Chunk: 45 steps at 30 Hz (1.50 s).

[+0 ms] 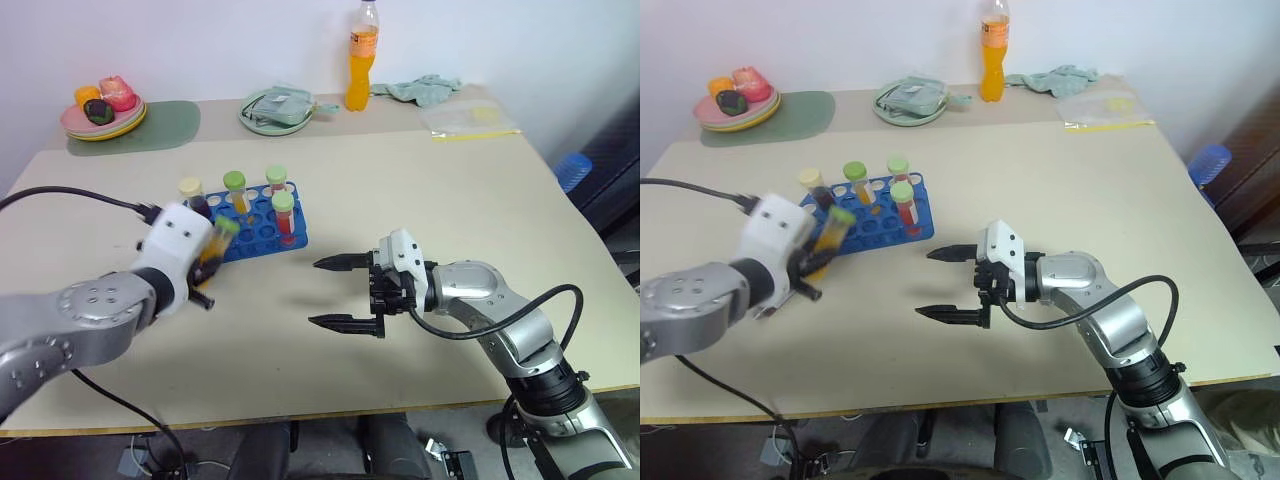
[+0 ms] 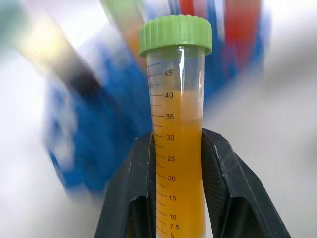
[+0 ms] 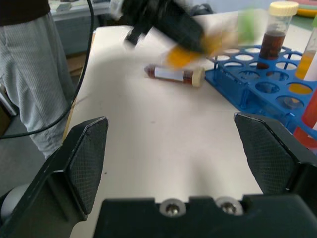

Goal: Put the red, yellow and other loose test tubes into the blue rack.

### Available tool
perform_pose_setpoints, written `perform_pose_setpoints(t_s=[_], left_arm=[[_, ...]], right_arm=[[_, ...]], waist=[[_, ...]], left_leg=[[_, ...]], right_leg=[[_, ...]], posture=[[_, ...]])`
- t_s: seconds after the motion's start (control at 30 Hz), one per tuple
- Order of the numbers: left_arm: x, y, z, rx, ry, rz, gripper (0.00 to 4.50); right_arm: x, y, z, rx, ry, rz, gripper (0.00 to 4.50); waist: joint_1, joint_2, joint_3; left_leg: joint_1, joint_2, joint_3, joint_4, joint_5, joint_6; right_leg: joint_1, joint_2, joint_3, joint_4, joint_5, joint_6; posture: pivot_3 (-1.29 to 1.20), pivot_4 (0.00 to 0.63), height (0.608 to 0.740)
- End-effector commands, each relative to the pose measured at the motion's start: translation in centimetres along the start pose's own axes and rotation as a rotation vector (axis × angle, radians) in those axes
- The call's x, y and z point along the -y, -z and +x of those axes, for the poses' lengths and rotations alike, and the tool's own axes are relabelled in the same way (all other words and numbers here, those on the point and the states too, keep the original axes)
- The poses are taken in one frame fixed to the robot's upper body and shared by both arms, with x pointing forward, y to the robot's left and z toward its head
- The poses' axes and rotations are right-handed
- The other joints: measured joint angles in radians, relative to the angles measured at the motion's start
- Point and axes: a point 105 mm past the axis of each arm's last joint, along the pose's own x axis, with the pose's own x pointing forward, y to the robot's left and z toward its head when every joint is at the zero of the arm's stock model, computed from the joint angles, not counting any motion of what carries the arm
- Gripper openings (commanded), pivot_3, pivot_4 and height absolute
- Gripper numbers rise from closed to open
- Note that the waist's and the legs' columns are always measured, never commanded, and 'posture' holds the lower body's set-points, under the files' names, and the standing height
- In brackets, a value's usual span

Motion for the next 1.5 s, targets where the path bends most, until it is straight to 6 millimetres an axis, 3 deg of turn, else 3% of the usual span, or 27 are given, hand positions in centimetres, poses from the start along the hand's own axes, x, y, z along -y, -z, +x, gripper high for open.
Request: perform_pose_setpoints(t_s=[0.03,0.13,0.23,0.43,0.67,1.47,1.5], left_arm=[[-1.9,-2.7,0.6,0.301,-0.180,0.094,0.67],[-0.9,-2.4,1.9,0.420,-0.248,0.020,0.67],[0.8,-0.8,3.4,0.523,-0.311,-0.087,0.67],[3.0,2.2,5.4,0.516,-0.316,-0.061,0.67],[3.1,4.1,6.8,0.466,-0.335,-0.038,0.67],[3.8,5.6,8.4,0.496,-0.281,-0.103,0.67],[3.8,5.7,8.4,0.495,-0.279,-0.114,1.17]], right_arm=[[0.9,-0.2,0.1,0.047,0.066,-0.001,4.50],[1.3,0.1,0.3,0.062,0.096,0.009,4.50],[1.6,0.1,0.5,0.079,0.134,0.020,4.50],[1.8,0.2,0.4,0.084,0.166,0.026,4.50],[2.0,0.2,0.2,0.081,0.193,0.023,4.50],[1.7,0.3,0.6,0.083,0.190,0.039,4.50],[1.7,0.3,0.6,0.083,0.190,0.038,4.50]], waist=[[0.005,-0.003,0.001],[0.020,-0.004,0.001],[0.020,-0.005,0.000],[0.012,-0.005,0.000],[0.016,-0.005,0.000],[0.016,-0.005,0.000],[0.016,-0.005,0.000]], left_leg=[[0.000,0.000,0.000,0.001,0.000,0.000],[0.000,-0.001,0.000,0.002,0.000,0.001],[-0.001,-0.002,-0.002,0.003,-0.001,0.002],[-0.001,-0.002,-0.001,0.003,-0.001,0.002],[-0.001,-0.002,-0.001,0.004,-0.001,0.002],[0.000,-0.003,-0.002,0.005,-0.001,0.002],[0.000,-0.003,-0.002,0.005,-0.001,0.002]], right_leg=[[0.001,0.000,0.000,-0.001,0.000,0.000],[0.002,0.000,0.000,-0.001,0.001,0.002],[0.003,-0.001,0.000,-0.002,0.003,0.006],[0.000,0.000,0.000,0.000,0.003,0.006],[0.001,0.000,-0.001,0.000,0.003,0.006],[0.002,0.000,-0.001,0.001,0.003,0.006],[0.002,0.000,-0.001,0.001,0.003,0.006]], posture=[[0.00,0.150,0.740],[0.00,0.150,0.740],[0.00,0.150,0.740],[0.00,0.150,0.740],[0.00,0.150,0.740],[0.00,0.150,0.740],[0.00,0.150,0.740]])
